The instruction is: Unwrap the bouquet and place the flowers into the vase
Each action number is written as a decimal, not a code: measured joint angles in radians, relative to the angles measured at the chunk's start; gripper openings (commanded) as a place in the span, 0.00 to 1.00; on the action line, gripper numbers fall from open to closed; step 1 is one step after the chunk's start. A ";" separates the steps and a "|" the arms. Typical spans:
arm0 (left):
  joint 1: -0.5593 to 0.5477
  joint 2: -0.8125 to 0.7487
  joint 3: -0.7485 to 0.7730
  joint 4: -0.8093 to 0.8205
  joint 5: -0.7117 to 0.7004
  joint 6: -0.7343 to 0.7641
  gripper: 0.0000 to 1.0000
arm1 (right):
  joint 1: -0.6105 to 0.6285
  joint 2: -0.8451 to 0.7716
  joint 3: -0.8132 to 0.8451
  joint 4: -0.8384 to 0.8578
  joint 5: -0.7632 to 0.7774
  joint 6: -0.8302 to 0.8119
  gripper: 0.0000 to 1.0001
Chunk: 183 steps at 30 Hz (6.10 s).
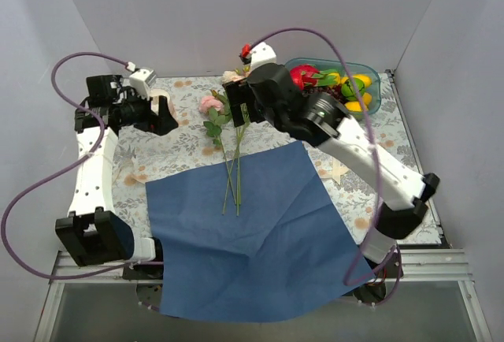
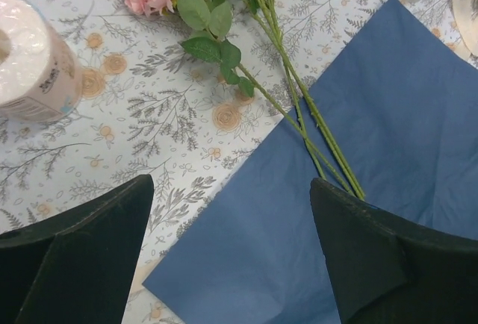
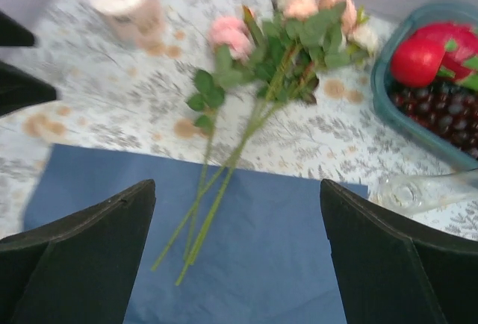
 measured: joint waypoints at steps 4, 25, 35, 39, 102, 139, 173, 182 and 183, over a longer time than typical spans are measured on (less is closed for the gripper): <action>-0.115 0.084 -0.004 0.048 -0.095 -0.052 0.86 | -0.208 0.130 -0.172 0.112 -0.195 -0.014 0.86; -0.316 0.142 -0.292 0.275 -0.382 -0.117 0.89 | -0.346 0.585 -0.322 0.494 -0.505 0.045 0.43; -0.325 0.131 -0.357 0.302 -0.473 -0.092 0.92 | -0.390 0.676 -0.245 0.533 -0.526 0.039 0.34; -0.325 0.114 -0.357 0.309 -0.486 -0.090 0.93 | -0.401 0.676 -0.245 0.548 -0.542 0.035 0.33; -0.343 0.092 -0.359 0.312 -0.541 -0.105 0.98 | -0.407 0.746 -0.190 0.564 -0.580 -0.072 0.29; -0.343 0.063 -0.390 0.333 -0.548 -0.106 0.98 | -0.327 0.367 -0.703 0.667 -0.548 -0.113 0.36; -0.343 0.043 -0.420 0.347 -0.556 -0.106 0.98 | -0.303 0.404 -0.625 0.670 -0.507 -0.135 0.01; -0.343 0.043 -0.420 0.347 -0.552 -0.110 0.98 | -0.301 0.230 -0.674 0.689 -0.508 -0.134 0.01; -0.343 0.043 -0.419 0.346 -0.549 -0.113 0.98 | -0.301 0.211 -0.691 0.696 -0.510 -0.131 0.01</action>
